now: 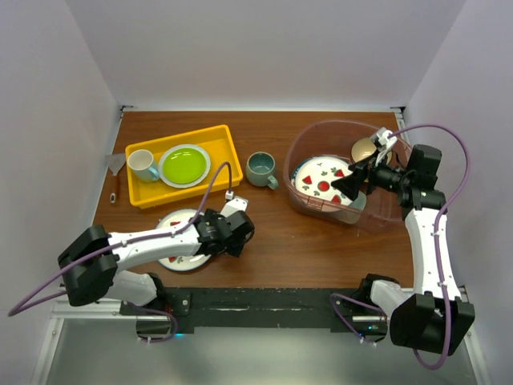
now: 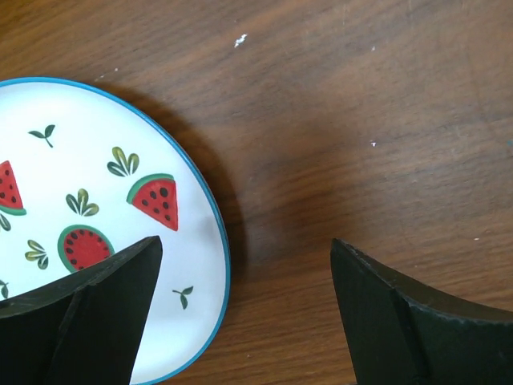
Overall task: Place the mixed dishes into the plastic bin
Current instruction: Pick up the plate at the center of the board.
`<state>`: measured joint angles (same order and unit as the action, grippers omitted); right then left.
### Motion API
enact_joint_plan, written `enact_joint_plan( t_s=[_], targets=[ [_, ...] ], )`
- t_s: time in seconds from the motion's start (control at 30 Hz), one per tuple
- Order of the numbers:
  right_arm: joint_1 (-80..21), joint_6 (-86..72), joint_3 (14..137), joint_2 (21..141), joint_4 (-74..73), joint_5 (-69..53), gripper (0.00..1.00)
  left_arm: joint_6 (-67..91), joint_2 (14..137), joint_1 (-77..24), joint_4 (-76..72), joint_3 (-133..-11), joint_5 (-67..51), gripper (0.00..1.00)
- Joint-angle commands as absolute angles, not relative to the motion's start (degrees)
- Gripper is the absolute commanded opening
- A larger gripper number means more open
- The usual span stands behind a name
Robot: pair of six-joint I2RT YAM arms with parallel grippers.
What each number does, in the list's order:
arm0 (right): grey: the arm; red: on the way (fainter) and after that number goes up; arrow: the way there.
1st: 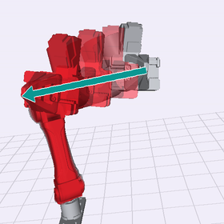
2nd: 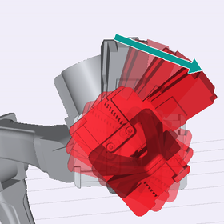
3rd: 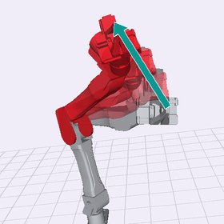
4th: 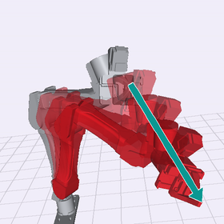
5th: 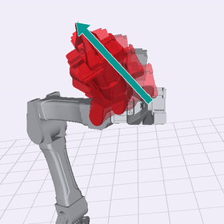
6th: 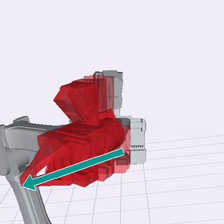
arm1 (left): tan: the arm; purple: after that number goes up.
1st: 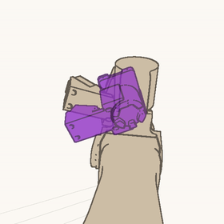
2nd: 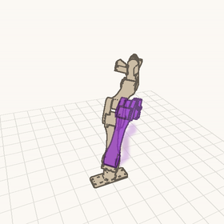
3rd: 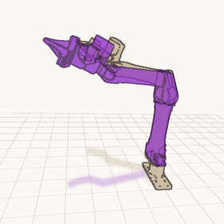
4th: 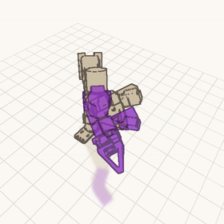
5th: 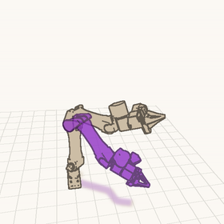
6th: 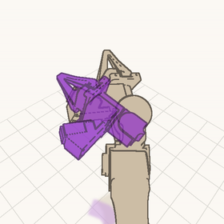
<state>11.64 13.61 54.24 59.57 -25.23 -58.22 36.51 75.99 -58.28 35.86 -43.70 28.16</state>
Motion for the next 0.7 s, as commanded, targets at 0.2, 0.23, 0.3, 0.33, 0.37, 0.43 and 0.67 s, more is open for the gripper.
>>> enact_joint_plan(
  t_s=[0.2, 0.23, 0.3, 0.33, 0.37, 0.43, 0.67],
  targets=[
    [11.9, 13.7, 54.2, 58.4, -23.4, -58.8, 0.97, 42.0, 80.2, -60.9, 40.1, -47.1, 35.3, 0.89],
    [11.8, 13.7, 54.2, 58.4, -23.5, -58.8, 0.97, 42.0, 80.6, -61.0, 40.3, -47.0, 35.3, 0.89],
    [11.9, 13.7, 54.1, 58.4, -23.4, -58.8, 0.97, 42.2, 81.0, -61.2, 40.1, -47.1, 35.3, 0.88],
    [11.9, 13.7, 54.1, 58.4, -23.4, -58.8, 0.97, 42.1, 81.4, -61.3, 40.3, -47.0, 35.3, 0.88],
    [11.9, 13.7, 54.1, 58.4, -23.4, -58.8, 0.97, 42.3, 81.5, -61.3, 40.3, -47.0, 35.3, 0.87],
    [11.9, 13.7, 54.1, 58.4, -23.3, -58.7, 0.98, 42.4, 81.9, -61.5, 40.3, -46.9, 35.4, 0.86],
    [11.9, 13.7, 54.1, 58.5, -23.3, -58.7, 0.97, 42.5, 82.9, -61.7, 40.7, -46.8, 35.6, 0.84]
  ],
)
